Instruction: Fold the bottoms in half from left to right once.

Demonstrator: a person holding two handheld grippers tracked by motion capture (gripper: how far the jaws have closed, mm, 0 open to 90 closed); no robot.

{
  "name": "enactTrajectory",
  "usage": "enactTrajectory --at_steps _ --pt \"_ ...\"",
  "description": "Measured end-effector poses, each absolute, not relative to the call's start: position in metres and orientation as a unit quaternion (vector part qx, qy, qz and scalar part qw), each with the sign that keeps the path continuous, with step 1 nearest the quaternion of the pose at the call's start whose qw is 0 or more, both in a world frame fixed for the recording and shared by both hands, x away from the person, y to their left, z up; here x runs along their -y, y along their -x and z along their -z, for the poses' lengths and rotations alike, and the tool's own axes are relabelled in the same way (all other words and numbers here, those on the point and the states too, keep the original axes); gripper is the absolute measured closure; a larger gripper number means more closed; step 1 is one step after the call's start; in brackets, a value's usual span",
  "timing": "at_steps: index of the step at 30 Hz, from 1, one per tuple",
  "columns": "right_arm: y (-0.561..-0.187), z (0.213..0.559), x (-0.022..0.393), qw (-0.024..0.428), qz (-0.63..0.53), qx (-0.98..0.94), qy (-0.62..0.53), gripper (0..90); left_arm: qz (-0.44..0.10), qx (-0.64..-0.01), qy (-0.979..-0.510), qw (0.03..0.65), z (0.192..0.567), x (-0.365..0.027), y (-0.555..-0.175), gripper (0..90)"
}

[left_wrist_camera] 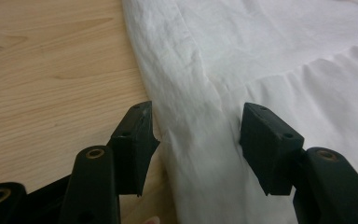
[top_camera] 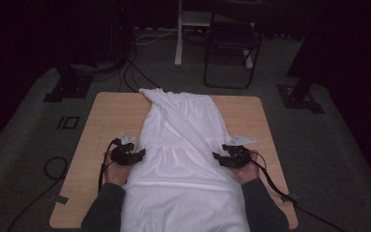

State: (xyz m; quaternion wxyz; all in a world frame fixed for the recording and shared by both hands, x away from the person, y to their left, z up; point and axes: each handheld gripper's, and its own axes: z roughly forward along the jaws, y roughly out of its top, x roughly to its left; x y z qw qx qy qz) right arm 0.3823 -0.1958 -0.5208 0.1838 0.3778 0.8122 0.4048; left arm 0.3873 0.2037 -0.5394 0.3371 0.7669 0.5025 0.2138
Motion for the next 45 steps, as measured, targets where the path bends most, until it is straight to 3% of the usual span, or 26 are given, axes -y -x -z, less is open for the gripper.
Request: enactTrajectory --at_steps 6,8,11,12,19,22,28,33,35,37,39,45 --pt "-0.405 0.53 0.161 0.165 -0.398 -0.828 -0.358 40.1 -0.2 -0.508 -0.766 0.34 0.544 -0.202 -0.394 47.1" --pt "-0.41 0.533 0.155 0.165 -0.386 -0.834 -0.358 44.0 -0.2 -0.508 -0.766 0.34 0.544 -0.201 -0.394 47.1" --pt "-0.418 0.537 0.159 0.165 -0.368 -0.839 -0.365 78.2 -0.203 -0.508 -0.766 0.338 0.544 -0.201 -0.393 46.9" --pt "-0.418 0.535 0.165 0.176 -0.369 -0.831 -0.377 85.0 -0.204 -0.508 -0.766 0.337 0.544 -0.201 -0.393 46.9" --pt "-0.416 0.508 0.228 0.214 -0.444 -0.743 -0.453 86.6 -0.191 -0.503 -0.776 0.329 0.551 -0.198 -0.392 45.6" --pt "-0.424 0.519 0.233 0.213 -0.417 -0.748 -0.47 84.0 -0.198 -0.501 -0.775 0.33 0.549 -0.195 -0.392 44.5" --pt "-0.433 0.55 0.243 0.195 -0.375 -0.757 -0.498 88.2 -0.216 -0.509 -0.756 0.35 0.535 -0.196 -0.405 38.3" --pt "-0.434 0.559 0.238 0.198 -0.356 -0.769 -0.493 88.5 -0.201 -0.516 -0.765 0.329 0.544 -0.186 -0.425 36.8" --pt "-0.432 0.562 0.238 0.203 -0.359 -0.767 -0.491 88.5 -0.183 -0.514 -0.772 0.328 0.549 -0.185 -0.426 47.3" --pt "-0.431 0.563 0.238 0.202 -0.364 -0.765 -0.491 88.6 -0.159 -0.498 -0.785 0.333 0.548 -0.183 -0.423 74.0" --pt "-0.428 0.564 0.239 0.202 -0.368 -0.765 -0.488 88.8 -0.182 -0.477 -0.802 0.309 0.546 -0.178 -0.417 80.0" --pt "-0.408 0.568 0.245 0.182 -0.392 -0.763 -0.481 89.1 -0.185 -0.48 -0.791 0.332 0.552 -0.187 -0.391 81.9"
